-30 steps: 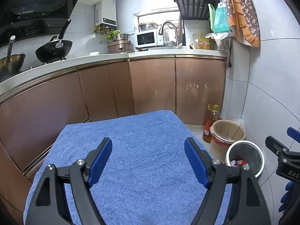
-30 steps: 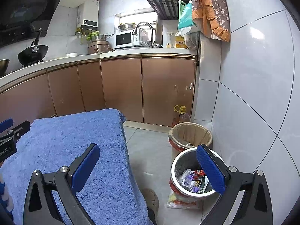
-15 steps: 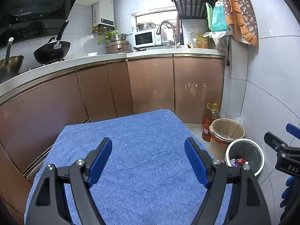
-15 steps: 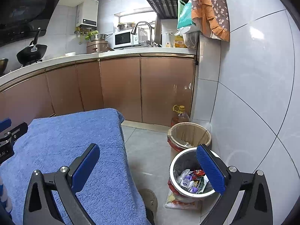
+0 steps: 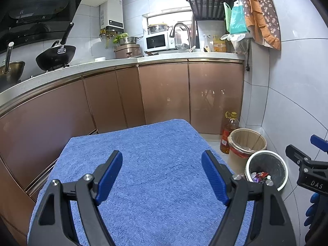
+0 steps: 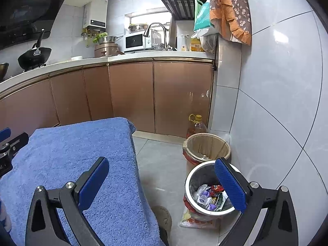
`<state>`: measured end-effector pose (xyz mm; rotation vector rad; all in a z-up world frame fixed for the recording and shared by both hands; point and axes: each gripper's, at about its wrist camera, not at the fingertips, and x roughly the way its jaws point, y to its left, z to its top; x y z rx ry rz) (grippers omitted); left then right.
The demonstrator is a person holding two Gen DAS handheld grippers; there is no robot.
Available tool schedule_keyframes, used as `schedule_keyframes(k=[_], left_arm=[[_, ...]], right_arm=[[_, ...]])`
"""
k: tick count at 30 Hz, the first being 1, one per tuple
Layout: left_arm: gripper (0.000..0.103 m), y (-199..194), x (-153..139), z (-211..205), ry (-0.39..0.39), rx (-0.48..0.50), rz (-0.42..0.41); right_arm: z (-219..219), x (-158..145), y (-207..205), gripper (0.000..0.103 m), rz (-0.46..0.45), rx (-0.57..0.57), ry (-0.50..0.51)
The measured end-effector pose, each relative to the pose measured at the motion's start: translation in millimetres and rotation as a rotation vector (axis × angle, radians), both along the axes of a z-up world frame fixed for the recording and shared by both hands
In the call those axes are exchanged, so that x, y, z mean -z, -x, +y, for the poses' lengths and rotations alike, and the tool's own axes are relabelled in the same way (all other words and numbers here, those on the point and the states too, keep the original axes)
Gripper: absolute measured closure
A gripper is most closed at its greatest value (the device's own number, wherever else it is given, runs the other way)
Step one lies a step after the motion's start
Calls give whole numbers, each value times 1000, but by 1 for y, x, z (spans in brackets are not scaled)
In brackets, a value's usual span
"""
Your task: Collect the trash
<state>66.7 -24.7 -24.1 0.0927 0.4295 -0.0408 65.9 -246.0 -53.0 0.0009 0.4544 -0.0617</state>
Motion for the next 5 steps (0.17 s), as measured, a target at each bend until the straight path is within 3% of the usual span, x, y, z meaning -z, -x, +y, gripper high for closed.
schedule_keyframes(k=[5], left_arm=[[25, 2, 0, 0, 1, 4, -2]], right_arm=[[-1, 0, -1, 0, 1, 2, 2]])
